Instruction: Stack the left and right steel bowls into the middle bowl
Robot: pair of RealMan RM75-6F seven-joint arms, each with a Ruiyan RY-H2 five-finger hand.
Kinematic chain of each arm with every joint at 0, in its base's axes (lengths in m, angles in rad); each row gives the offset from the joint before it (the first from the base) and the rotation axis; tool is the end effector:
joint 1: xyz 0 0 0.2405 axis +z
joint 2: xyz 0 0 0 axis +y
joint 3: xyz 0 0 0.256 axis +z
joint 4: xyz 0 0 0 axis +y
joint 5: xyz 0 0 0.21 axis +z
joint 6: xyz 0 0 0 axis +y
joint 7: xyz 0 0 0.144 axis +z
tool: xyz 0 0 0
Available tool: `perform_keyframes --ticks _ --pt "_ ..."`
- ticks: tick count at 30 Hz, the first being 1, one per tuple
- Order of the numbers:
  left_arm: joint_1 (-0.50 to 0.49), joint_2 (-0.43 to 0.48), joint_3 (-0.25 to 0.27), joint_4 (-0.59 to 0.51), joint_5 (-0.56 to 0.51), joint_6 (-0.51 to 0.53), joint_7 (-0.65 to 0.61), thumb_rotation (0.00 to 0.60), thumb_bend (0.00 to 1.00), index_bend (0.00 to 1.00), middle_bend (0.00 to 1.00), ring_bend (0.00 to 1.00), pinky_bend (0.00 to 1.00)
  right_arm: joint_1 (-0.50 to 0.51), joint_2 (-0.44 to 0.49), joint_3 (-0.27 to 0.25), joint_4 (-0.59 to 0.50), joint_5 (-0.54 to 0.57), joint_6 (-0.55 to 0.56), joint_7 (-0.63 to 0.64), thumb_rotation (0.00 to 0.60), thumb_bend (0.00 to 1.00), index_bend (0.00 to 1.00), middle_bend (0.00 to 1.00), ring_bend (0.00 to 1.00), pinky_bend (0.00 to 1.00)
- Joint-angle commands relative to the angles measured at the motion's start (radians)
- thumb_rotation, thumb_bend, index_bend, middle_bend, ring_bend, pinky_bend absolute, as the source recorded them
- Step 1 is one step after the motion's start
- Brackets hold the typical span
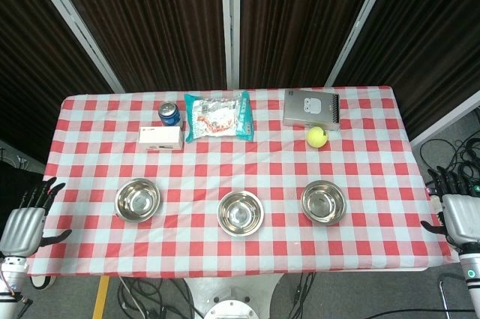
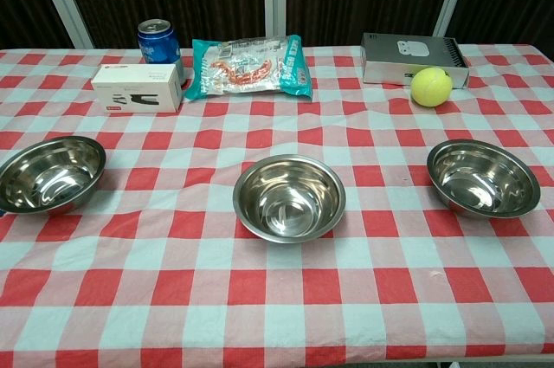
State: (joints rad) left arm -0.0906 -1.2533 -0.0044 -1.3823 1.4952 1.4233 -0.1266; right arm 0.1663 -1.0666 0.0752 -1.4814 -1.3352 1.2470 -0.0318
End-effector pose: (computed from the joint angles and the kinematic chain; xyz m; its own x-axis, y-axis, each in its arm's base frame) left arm -0.3500 0.1754 0.1240 0.3664 0.0987 0.9252 0.9293 0.0097 -0.3691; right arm -0.3581 -0.2135 0.1793 0.5378 -0.1577 0.8282 -0.8263 0.0962 0.5549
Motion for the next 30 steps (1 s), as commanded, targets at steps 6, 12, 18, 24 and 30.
perform_keyframes --ticks 6,12,18,24,30 --pt "0.002 0.001 0.001 -0.003 0.001 0.002 0.000 0.600 0.05 0.16 0.13 0.05 0.10 0.002 0.001 -0.001 -0.003 -0.004 -0.001 0.000 0.600 0.00 0.00 0.03 0.00 0.00" --pt "0.000 0.008 -0.006 -0.009 -0.002 0.007 0.003 0.600 0.05 0.16 0.13 0.05 0.10 0.001 0.035 -0.018 -0.098 -0.065 0.033 -0.062 0.600 0.00 0.00 0.04 0.00 0.00" --pt "0.004 0.009 -0.005 -0.010 -0.010 0.005 0.004 0.600 0.05 0.16 0.13 0.05 0.10 -0.008 0.074 -0.067 -0.256 -0.215 0.098 -0.163 0.600 0.00 0.20 0.20 0.35 0.40" --pt "0.004 -0.001 -0.004 0.002 -0.008 0.003 -0.007 0.600 0.05 0.16 0.13 0.05 0.10 0.007 0.055 -0.110 -0.280 -0.261 0.038 -0.248 0.600 0.04 0.34 0.31 0.57 0.58" --pt "0.005 -0.007 -0.004 0.018 -0.009 0.002 -0.017 0.600 0.05 0.16 0.13 0.05 0.10 0.034 0.007 -0.112 -0.250 -0.245 -0.019 -0.288 0.600 0.11 0.32 0.29 0.58 0.59"
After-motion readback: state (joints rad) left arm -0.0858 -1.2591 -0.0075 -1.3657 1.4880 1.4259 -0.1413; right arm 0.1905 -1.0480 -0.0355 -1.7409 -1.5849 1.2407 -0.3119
